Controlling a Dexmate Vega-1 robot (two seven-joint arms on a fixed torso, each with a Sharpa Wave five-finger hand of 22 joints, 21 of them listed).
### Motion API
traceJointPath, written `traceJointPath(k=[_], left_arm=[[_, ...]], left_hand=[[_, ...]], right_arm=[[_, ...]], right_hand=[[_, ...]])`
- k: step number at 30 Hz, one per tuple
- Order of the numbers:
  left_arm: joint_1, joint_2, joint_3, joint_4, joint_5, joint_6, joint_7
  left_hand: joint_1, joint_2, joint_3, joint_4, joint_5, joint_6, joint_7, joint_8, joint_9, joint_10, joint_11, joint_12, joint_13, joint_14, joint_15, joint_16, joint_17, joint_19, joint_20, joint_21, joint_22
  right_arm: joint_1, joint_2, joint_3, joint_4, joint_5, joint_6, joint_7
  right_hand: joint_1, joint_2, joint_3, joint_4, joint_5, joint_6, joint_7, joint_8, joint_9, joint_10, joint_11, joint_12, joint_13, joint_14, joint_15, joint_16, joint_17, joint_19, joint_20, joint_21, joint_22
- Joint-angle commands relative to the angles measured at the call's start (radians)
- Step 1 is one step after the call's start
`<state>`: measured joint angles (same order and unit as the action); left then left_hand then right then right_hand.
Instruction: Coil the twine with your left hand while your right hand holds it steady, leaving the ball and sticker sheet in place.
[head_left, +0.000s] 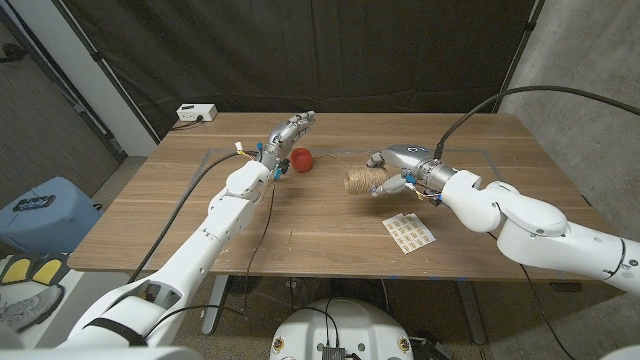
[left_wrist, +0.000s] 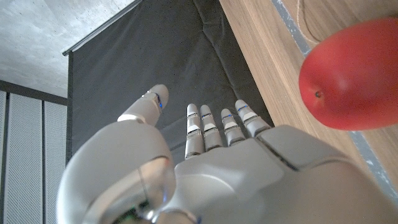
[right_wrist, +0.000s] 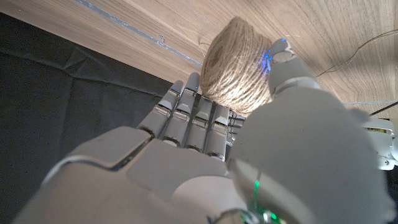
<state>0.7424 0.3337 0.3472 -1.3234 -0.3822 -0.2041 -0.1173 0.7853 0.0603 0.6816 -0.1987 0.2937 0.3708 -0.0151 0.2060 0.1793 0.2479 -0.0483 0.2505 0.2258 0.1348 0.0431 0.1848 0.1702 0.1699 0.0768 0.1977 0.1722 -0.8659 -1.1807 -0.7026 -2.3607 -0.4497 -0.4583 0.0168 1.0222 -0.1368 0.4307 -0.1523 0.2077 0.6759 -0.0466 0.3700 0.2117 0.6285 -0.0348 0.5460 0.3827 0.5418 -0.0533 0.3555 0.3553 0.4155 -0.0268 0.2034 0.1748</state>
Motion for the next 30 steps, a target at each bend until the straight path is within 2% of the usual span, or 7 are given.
traceJointPath(k=[1, 14, 23, 28, 30], left_arm=[[-0.050, 0.050, 0.048, 0.032, 0.005, -0.041, -0.104], [-0.097, 0.088, 0.090, 0.054, 0.017, -0.048, -0.156], [-0.112, 0.107, 0.113, 0.049, 0.031, -0.040, -0.151], [-0.125, 0.125, 0.130, 0.044, 0.038, -0.022, -0.165], [-0.129, 0.133, 0.137, 0.042, 0.047, -0.018, -0.165]], left_hand=[[0.027, -0.010, 0.000, 0.005, -0.006, -0.014, -0.005, -0.007, 0.005, -0.015, -0.002, -0.005, 0.004, -0.012, -0.002, -0.005, 0.002, 0.001, -0.004, -0.002, 0.002], [0.078, -0.032, -0.018, 0.015, -0.024, -0.069, 0.005, -0.022, 0.007, -0.070, 0.007, -0.026, 0.008, -0.066, 0.013, -0.011, 0.003, -0.024, -0.008, -0.007, 0.005], [0.090, -0.035, -0.022, 0.016, -0.029, -0.080, 0.005, -0.023, 0.007, -0.078, 0.007, -0.027, 0.009, -0.078, 0.015, -0.011, 0.003, -0.029, -0.008, -0.007, 0.005], [0.103, -0.037, -0.025, 0.017, -0.033, -0.100, 0.003, -0.026, 0.007, -0.094, 0.006, -0.032, 0.011, -0.091, 0.018, -0.011, 0.004, -0.036, -0.006, -0.008, 0.005], [0.117, -0.038, -0.029, 0.017, -0.037, -0.138, -0.007, -0.033, 0.007, -0.102, 0.006, -0.033, 0.012, -0.100, 0.024, -0.010, 0.004, -0.041, -0.002, -0.007, 0.005]], right_arm=[[0.003, -0.003, 0.022, -0.012, 0.041, -0.003, 0.009], [0.010, -0.017, 0.039, -0.007, 0.055, 0.011, 0.008], [0.024, -0.032, 0.060, -0.002, 0.086, 0.034, 0.023], [0.027, -0.033, 0.069, -0.002, 0.095, 0.038, 0.022], [0.028, -0.036, 0.078, -0.002, 0.110, 0.046, 0.022]], right_hand=[[0.021, 0.034, -0.004, 0.001, 0.004, 0.072, -0.061, 0.005, 0.004, 0.107, -0.099, 0.006, 0.002, 0.016, -0.126, 0.007, 0.004, 0.014, 0.006, -0.001, 0.001], [0.023, 0.040, -0.011, 0.002, 0.001, 0.077, -0.057, 0.003, 0.005, 0.109, -0.096, 0.007, 0.003, 0.018, -0.129, 0.010, 0.011, 0.014, 0.007, -0.001, 0.001], [0.024, 0.043, -0.015, 0.003, -0.001, 0.085, -0.053, 0.004, 0.005, 0.117, -0.096, 0.010, 0.003, 0.022, -0.131, 0.013, 0.014, 0.017, 0.006, 0.000, 0.001], [0.025, 0.043, -0.015, 0.002, -0.001, 0.085, -0.053, 0.004, 0.005, 0.118, -0.097, 0.010, 0.003, 0.025, -0.134, 0.011, 0.013, 0.019, 0.007, 0.001, 0.001], [0.024, 0.044, -0.014, 0.003, -0.001, 0.087, -0.053, 0.004, 0.005, 0.120, -0.096, 0.011, 0.002, 0.028, -0.136, 0.011, 0.013, 0.020, 0.007, 0.001, 0.002]])
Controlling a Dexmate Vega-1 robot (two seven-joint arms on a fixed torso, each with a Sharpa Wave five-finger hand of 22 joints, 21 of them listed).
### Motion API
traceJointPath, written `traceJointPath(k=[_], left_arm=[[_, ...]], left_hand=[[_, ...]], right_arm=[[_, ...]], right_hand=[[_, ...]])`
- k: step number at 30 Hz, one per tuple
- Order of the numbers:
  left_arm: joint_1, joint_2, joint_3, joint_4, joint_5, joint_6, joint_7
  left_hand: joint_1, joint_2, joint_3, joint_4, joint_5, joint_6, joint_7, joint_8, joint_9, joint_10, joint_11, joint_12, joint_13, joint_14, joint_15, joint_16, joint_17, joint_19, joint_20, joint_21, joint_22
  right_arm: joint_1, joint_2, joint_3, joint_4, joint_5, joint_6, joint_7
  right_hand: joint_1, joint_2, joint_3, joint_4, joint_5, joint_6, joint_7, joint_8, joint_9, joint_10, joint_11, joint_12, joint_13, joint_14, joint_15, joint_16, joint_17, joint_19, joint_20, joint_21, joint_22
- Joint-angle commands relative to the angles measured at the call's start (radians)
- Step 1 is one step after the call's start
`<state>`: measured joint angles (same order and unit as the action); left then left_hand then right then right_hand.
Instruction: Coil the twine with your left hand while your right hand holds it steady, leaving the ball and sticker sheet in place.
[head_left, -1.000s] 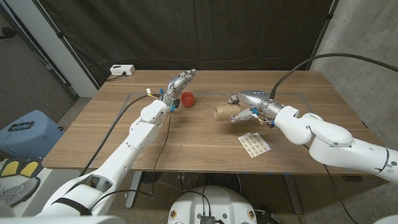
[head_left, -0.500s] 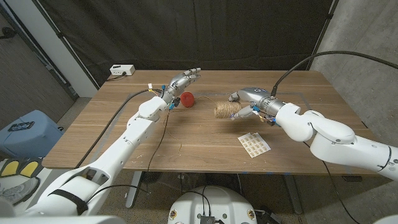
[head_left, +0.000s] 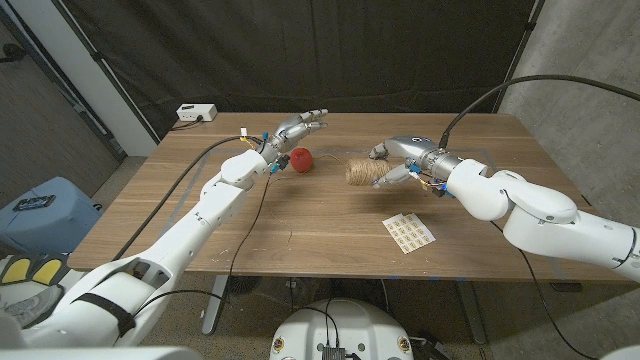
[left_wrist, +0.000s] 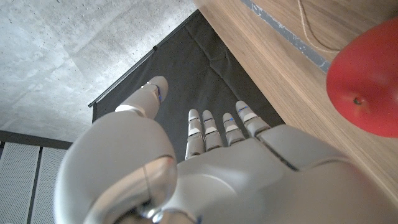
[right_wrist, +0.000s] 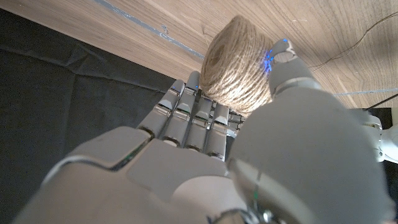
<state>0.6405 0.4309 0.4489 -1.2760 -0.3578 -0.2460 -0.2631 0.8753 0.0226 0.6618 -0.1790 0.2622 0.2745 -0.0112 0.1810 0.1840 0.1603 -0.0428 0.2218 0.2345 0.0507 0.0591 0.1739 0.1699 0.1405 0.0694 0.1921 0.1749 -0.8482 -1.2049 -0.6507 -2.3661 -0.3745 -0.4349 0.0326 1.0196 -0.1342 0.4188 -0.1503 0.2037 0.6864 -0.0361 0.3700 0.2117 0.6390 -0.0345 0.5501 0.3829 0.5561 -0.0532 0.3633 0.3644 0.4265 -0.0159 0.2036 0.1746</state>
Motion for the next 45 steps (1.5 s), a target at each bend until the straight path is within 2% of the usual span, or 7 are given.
traceJointPath(k=[1, 2, 5, 8, 17, 31, 45], left_arm=[[-0.031, 0.038, 0.039, -0.004, 0.023, 0.024, -0.024], [-0.034, 0.041, 0.044, -0.003, 0.027, 0.025, -0.026], [-0.043, 0.045, 0.053, 0.003, 0.030, 0.025, -0.032], [-0.053, 0.056, 0.068, 0.003, 0.045, 0.029, -0.036], [-0.090, 0.074, 0.106, 0.018, 0.062, 0.035, -0.068], [-0.166, 0.070, 0.187, 0.064, 0.105, 0.040, -0.118], [-0.200, 0.051, 0.224, 0.121, 0.097, 0.041, -0.139]], left_hand=[[0.030, -0.001, -0.009, -0.002, -0.006, -0.046, -0.012, -0.007, 0.003, -0.021, 0.001, -0.006, 0.004, -0.016, 0.009, 0.002, 0.004, -0.012, 0.007, -0.001, 0.002], [0.033, -0.001, -0.010, -0.002, -0.006, -0.049, -0.013, -0.007, 0.003, -0.022, 0.000, -0.006, 0.004, -0.019, 0.010, 0.001, 0.004, -0.013, 0.008, -0.001, 0.003], [0.037, -0.001, -0.011, -0.002, -0.007, -0.049, -0.013, -0.004, 0.003, -0.026, 0.002, -0.006, 0.004, -0.023, 0.013, 0.001, 0.004, -0.014, 0.008, -0.001, 0.003], [0.046, -0.001, -0.013, -0.002, -0.009, -0.034, 0.000, 0.005, 0.003, -0.026, 0.005, -0.005, 0.005, -0.026, 0.015, 0.002, 0.004, -0.019, 0.010, -0.002, 0.003], [0.063, -0.003, -0.015, -0.004, -0.013, -0.046, 0.004, 0.004, 0.003, -0.023, 0.002, 0.000, 0.007, -0.031, 0.016, 0.004, 0.005, -0.025, 0.011, -0.002, 0.002], [0.091, -0.012, -0.021, -0.006, -0.020, -0.054, 0.001, 0.007, 0.003, -0.020, -0.002, 0.004, 0.010, -0.025, 0.014, 0.009, 0.005, -0.027, 0.014, 0.000, 0.002], [0.115, -0.024, -0.030, -0.006, -0.031, -0.050, -0.002, 0.014, 0.004, -0.010, -0.013, 0.012, 0.013, -0.009, 0.008, 0.015, 0.005, -0.026, 0.014, 0.002, 0.001]], right_arm=[[0.011, -0.011, 0.026, 0.003, 0.033, 0.020, 0.008], [0.012, -0.011, 0.027, 0.001, 0.031, 0.016, 0.008], [0.010, -0.008, 0.031, -0.001, 0.032, 0.004, 0.003], [0.012, -0.003, 0.031, 0.001, 0.031, -0.005, 0.002], [0.004, -0.006, 0.063, 0.007, 0.080, 0.011, -0.017], [0.021, -0.002, 0.075, -0.005, 0.090, 0.011, -0.001], [0.039, 0.000, 0.087, 0.000, 0.103, 0.035, 0.011]], right_hand=[[0.027, 0.041, -0.002, 0.001, 0.003, 0.078, -0.065, 0.004, 0.005, 0.112, -0.096, 0.007, 0.001, 0.015, -0.137, 0.003, 0.003, 0.010, -0.002, 0.001, 0.002], [0.026, 0.041, -0.003, 0.001, 0.002, 0.079, -0.065, 0.004, 0.005, 0.114, -0.090, 0.008, 0.001, 0.016, -0.138, 0.002, 0.003, 0.011, -0.001, 0.001, 0.002], [0.026, 0.043, -0.004, 0.001, 0.002, 0.080, -0.064, 0.004, 0.005, 0.117, -0.096, 0.009, 0.000, 0.020, -0.138, 0.004, 0.005, 0.013, 0.001, 0.002, 0.002], [0.023, 0.043, -0.006, 0.003, 0.001, 0.081, -0.063, 0.003, 0.005, 0.119, -0.094, 0.009, 0.000, 0.020, -0.138, 0.003, 0.005, 0.013, 0.003, 0.002, 0.002], [0.021, 0.044, -0.007, 0.004, 0.001, 0.084, -0.061, 0.003, 0.006, 0.120, -0.094, 0.009, 0.000, 0.024, -0.137, 0.001, 0.004, 0.013, 0.004, 0.002, 0.002], [0.021, 0.047, -0.012, 0.003, 0.000, 0.087, -0.054, 0.000, 0.006, 0.123, -0.086, 0.010, -0.001, 0.027, -0.132, 0.000, 0.007, 0.012, 0.004, 0.001, 0.003], [0.021, 0.050, -0.017, 0.003, -0.001, 0.089, -0.053, -0.002, 0.006, 0.129, -0.086, 0.013, -0.001, 0.029, -0.131, 0.001, 0.010, 0.010, 0.006, 0.000, 0.003]])
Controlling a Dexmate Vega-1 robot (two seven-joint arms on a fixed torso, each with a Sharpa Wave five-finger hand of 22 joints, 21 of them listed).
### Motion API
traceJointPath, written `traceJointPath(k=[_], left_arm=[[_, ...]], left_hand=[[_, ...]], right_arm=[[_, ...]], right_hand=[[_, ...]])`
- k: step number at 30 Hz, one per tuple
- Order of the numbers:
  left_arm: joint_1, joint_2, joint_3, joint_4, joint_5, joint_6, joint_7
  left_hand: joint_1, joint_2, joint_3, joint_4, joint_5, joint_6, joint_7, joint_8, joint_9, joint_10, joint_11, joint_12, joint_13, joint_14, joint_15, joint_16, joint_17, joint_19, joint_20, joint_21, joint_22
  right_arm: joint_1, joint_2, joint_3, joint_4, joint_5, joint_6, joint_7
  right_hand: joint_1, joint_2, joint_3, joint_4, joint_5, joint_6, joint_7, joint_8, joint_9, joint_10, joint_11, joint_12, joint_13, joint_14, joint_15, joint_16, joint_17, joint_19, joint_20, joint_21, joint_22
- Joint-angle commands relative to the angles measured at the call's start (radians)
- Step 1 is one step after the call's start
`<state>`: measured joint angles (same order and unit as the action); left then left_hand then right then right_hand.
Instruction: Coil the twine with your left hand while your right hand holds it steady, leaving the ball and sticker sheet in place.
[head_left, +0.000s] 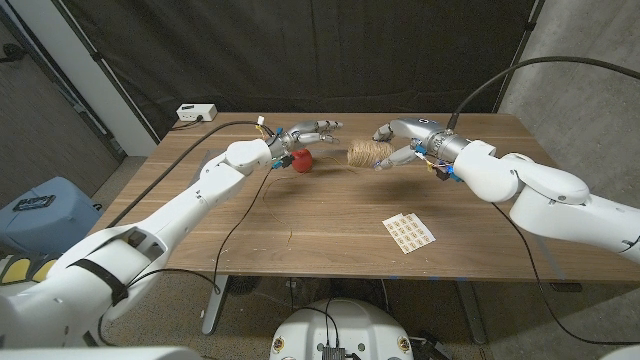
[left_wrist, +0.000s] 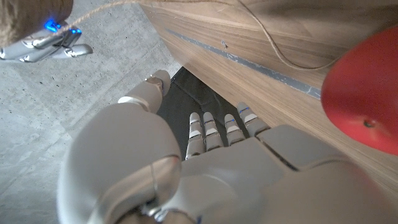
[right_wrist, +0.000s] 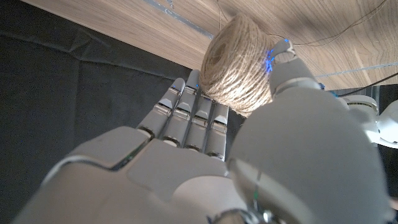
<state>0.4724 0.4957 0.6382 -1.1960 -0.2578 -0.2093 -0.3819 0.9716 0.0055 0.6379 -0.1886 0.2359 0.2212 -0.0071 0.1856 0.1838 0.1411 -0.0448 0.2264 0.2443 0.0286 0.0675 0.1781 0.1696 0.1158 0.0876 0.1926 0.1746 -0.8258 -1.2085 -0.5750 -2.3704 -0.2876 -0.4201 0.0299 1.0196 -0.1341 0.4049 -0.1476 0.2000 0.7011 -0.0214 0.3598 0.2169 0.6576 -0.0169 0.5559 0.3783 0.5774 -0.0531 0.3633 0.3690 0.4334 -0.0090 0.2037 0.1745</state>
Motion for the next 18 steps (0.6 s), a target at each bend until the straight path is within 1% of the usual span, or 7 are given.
traceJointPath(k=[1, 3, 8, 10, 13, 14, 18], left_arm=[[-0.033, -0.019, 0.033, 0.051, -0.011, 0.005, -0.025], [-0.039, -0.018, 0.040, 0.057, 0.000, 0.003, -0.022], [-0.058, -0.026, 0.050, 0.089, 0.000, -0.011, -0.047], [-0.065, -0.029, 0.053, 0.101, 0.002, -0.019, -0.054], [-0.076, -0.035, 0.060, 0.121, 0.005, -0.034, -0.065], [-0.080, -0.038, 0.061, 0.129, 0.003, -0.038, -0.072], [-0.094, -0.041, 0.071, 0.148, 0.013, -0.052, -0.084]], left_hand=[[0.020, -0.008, -0.007, 0.004, -0.005, 0.004, -0.007, 0.010, 0.004, 0.010, -0.011, 0.008, 0.004, 0.014, -0.001, 0.011, 0.005, -0.001, -0.004, 0.001, 0.002], [0.024, -0.010, -0.008, 0.004, -0.007, 0.004, -0.007, 0.010, 0.004, 0.009, -0.010, 0.008, 0.004, 0.016, -0.002, 0.011, 0.005, 0.000, -0.004, 0.002, 0.002], [0.033, -0.015, -0.011, 0.004, -0.012, -0.002, -0.010, 0.009, 0.004, 0.010, -0.008, 0.009, 0.005, 0.016, -0.002, 0.011, 0.005, 0.000, -0.006, 0.002, 0.001], [0.038, -0.018, -0.014, 0.004, -0.015, -0.005, -0.009, 0.009, 0.004, 0.005, -0.014, 0.008, 0.006, 0.016, -0.001, 0.010, 0.006, 0.000, -0.006, 0.002, 0.001], [0.041, -0.022, -0.017, 0.005, -0.017, -0.008, -0.010, 0.008, 0.004, 0.002, -0.016, 0.007, 0.007, 0.013, -0.001, 0.009, 0.006, -0.002, -0.004, 0.001, 0.001], [0.044, -0.027, -0.020, 0.005, -0.020, -0.009, -0.012, 0.009, 0.004, -0.001, -0.022, 0.007, 0.007, 0.013, -0.002, 0.009, 0.006, -0.003, -0.005, 0.001, 0.001], [0.050, -0.037, -0.028, 0.006, -0.028, -0.015, -0.017, 0.008, 0.004, -0.008, -0.022, 0.005, 0.009, 0.009, -0.004, 0.007, 0.006, -0.004, -0.008, 0.001, 0.001]], right_arm=[[0.020, 0.006, 0.012, 0.009, 0.021, 0.026, 0.016], [0.023, 0.012, 0.011, 0.012, 0.018, 0.029, 0.014], [0.031, 0.020, 0.011, 0.021, 0.020, 0.042, 0.012], [0.036, 0.024, 0.011, 0.026, 0.020, 0.047, 0.014], [0.043, 0.031, 0.012, 0.033, 0.020, 0.052, 0.013], [0.045, 0.033, 0.013, 0.036, 0.024, 0.054, 0.013], [0.050, 0.038, 0.017, 0.039, 0.025, 0.057, 0.011]], right_hand=[[0.022, 0.051, -0.003, 0.000, 0.003, 0.075, -0.067, 0.007, 0.001, 0.110, -0.104, 0.007, 0.004, 0.008, -0.132, 0.001, 0.006, 0.003, -0.002, 0.000, 0.003], [0.023, 0.050, -0.003, -0.001, 0.003, 0.076, -0.067, 0.007, 0.001, 0.110, -0.103, 0.007, 0.004, 0.008, -0.132, 0.000, 0.005, 0.002, -0.001, -0.001, 0.003], [0.018, 0.050, -0.006, 0.002, 0.002, 0.078, -0.068, 0.007, 0.001, 0.112, -0.106, 0.007, 0.004, 0.011, -0.131, -0.001, 0.006, 0.002, -0.001, -0.001, 0.003], [0.018, 0.051, -0.006, 0.002, 0.002, 0.079, -0.065, 0.006, 0.001, 0.112, -0.104, 0.008, 0.004, 0.011, -0.131, -0.001, 0.006, 0.002, -0.002, -0.001, 0.003], [0.018, 0.051, -0.008, 0.001, 0.002, 0.079, -0.065, 0.006, 0.001, 0.113, -0.106, 0.008, 0.004, 0.012, -0.133, 0.000, 0.007, 0.002, -0.002, -0.001, 0.003], [0.018, 0.051, -0.008, 0.001, 0.002, 0.079, -0.064, 0.006, 0.001, 0.112, -0.104, 0.008, 0.004, 0.012, -0.132, 0.000, 0.007, 0.003, -0.002, -0.001, 0.003], [0.018, 0.053, -0.010, 0.002, 0.002, 0.082, -0.064, 0.006, 0.001, 0.114, -0.105, 0.009, 0.005, 0.014, -0.134, 0.001, 0.009, 0.002, -0.002, -0.001, 0.003]])
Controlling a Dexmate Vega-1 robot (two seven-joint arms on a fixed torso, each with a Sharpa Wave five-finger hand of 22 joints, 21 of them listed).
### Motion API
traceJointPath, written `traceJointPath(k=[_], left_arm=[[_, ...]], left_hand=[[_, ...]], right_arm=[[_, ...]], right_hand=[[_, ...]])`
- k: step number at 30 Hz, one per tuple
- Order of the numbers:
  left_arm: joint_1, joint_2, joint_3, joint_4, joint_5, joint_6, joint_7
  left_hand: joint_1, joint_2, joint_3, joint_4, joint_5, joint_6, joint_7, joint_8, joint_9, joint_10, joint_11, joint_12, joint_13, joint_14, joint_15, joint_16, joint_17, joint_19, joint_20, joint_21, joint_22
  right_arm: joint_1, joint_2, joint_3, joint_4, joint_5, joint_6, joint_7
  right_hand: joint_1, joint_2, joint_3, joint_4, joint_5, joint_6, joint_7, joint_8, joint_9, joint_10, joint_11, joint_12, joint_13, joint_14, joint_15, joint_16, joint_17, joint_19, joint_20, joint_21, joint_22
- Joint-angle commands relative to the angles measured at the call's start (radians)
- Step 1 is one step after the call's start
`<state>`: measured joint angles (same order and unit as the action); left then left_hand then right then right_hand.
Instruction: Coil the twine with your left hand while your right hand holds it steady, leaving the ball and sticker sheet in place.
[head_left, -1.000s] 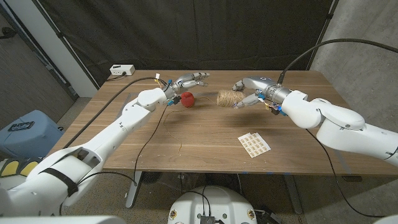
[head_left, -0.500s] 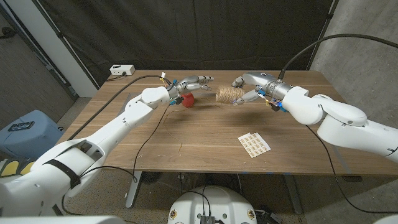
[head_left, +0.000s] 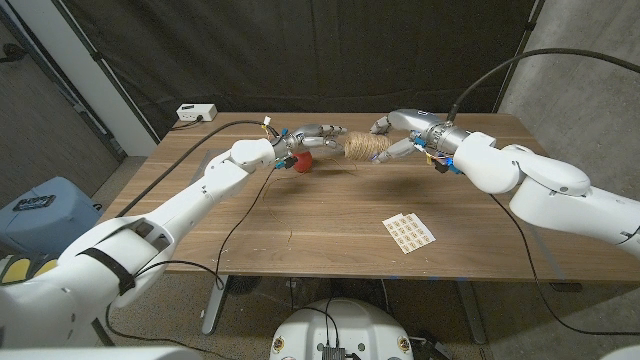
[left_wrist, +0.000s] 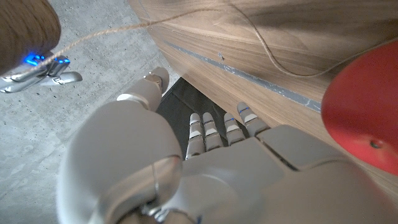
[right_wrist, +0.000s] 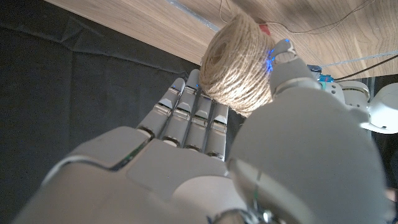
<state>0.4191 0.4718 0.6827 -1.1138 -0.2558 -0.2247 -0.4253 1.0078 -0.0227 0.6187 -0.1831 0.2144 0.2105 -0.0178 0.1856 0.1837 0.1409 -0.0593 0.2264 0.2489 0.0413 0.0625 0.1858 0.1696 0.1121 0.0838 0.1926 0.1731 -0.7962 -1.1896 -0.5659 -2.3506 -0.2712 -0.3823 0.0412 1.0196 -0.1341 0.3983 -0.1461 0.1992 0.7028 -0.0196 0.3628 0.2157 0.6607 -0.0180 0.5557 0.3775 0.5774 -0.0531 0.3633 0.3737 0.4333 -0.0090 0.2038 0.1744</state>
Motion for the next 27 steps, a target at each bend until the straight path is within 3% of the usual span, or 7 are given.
traceJointPath(k=[1, 13, 27], left_arm=[[-0.043, -0.018, 0.026, 0.069, 0.009, -0.038, -0.043], [-0.058, -0.032, 0.036, 0.108, 0.017, -0.092, -0.049], [-0.050, -0.002, 0.059, 0.046, 0.035, -0.101, -0.055]], left_hand=[[0.014, -0.011, -0.011, 0.001, -0.009, -0.006, -0.005, 0.008, 0.004, -0.010, -0.005, 0.004, 0.004, -0.005, 0.002, -0.001, 0.006, -0.001, -0.004, 0.001, 0.003], [0.020, -0.028, -0.027, 0.006, -0.024, -0.009, -0.010, 0.010, 0.004, -0.017, -0.012, 0.004, 0.007, -0.008, -0.001, -0.002, 0.006, -0.003, -0.007, 0.001, 0.003], [0.021, -0.045, -0.053, 0.016, -0.037, -0.052, -0.019, 0.000, 0.004, -0.048, -0.019, -0.001, 0.014, -0.030, -0.002, -0.006, 0.008, -0.013, -0.011, -0.001, 0.003]], right_arm=[[0.020, 0.020, 0.010, 0.021, 0.012, 0.021, -0.003], [0.023, 0.030, 0.021, 0.021, 0.016, 0.039, -0.017], [0.024, 0.044, 0.031, 0.026, 0.031, 0.054, -0.028]], right_hand=[[0.018, 0.053, -0.004, 0.000, 0.002, 0.080, -0.066, 0.003, 0.003, 0.112, -0.104, 0.009, 0.005, 0.014, -0.134, 0.001, 0.005, 0.003, -0.001, -0.001, 0.003], [0.016, 0.055, -0.007, 0.001, 0.002, 0.083, -0.062, 0.001, 0.003, 0.115, -0.100, 0.010, 0.004, 0.018, -0.136, 0.001, 0.007, 0.004, -0.002, 0.000, 0.003], [0.016, 0.058, -0.012, 0.000, 0.002, 0.085, -0.060, -0.002, 0.003, 0.118, -0.098, 0.011, 0.005, 0.019, -0.136, 0.001, 0.009, 0.003, -0.002, 0.000, 0.003]])
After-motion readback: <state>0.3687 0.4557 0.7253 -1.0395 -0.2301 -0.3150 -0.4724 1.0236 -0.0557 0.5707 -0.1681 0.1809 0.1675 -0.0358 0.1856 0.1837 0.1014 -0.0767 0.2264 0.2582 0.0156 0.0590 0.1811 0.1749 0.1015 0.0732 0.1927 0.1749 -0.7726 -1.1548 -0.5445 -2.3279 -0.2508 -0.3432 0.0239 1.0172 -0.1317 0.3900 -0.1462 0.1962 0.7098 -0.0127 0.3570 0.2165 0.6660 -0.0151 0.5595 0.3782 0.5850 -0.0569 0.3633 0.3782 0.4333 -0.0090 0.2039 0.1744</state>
